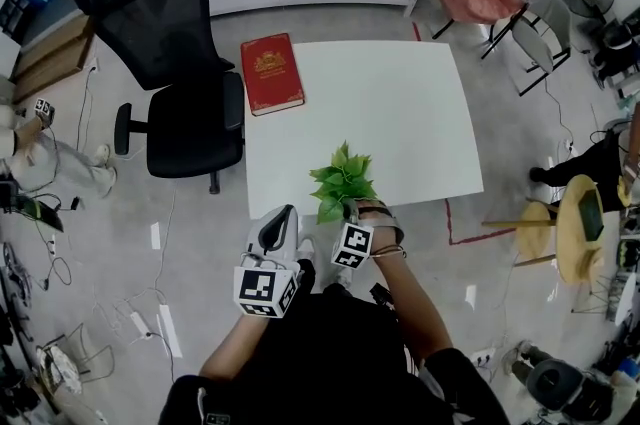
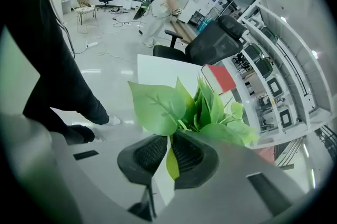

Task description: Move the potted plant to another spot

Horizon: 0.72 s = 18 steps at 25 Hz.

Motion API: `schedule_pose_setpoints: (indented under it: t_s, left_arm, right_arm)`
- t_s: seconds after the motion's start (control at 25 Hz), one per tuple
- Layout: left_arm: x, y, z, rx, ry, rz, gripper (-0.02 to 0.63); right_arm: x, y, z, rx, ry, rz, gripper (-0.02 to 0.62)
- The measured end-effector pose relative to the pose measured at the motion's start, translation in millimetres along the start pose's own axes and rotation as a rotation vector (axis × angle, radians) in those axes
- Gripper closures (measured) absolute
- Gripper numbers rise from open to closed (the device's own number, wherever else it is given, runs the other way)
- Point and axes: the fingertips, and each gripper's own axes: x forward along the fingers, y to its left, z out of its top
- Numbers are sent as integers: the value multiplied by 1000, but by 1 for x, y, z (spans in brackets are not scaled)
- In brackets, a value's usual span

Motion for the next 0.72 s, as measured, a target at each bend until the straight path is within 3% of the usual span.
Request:
schedule_pose_setpoints:
  t_s: [0.28, 0.6, 0.72]
  left_arm:
    - [-4, -12, 4, 5, -16, -10, 589]
    - [-15, -29, 10, 15, -43, -15, 589]
    - [-20, -37, 14, 19, -56, -19, 589]
  right_arm:
    - [-44, -7, 2, 229, -99, 2, 578]
    - [-129, -53, 8, 816, -413, -124, 578]
    - [-159, -66, 2, 974, -514, -193, 578]
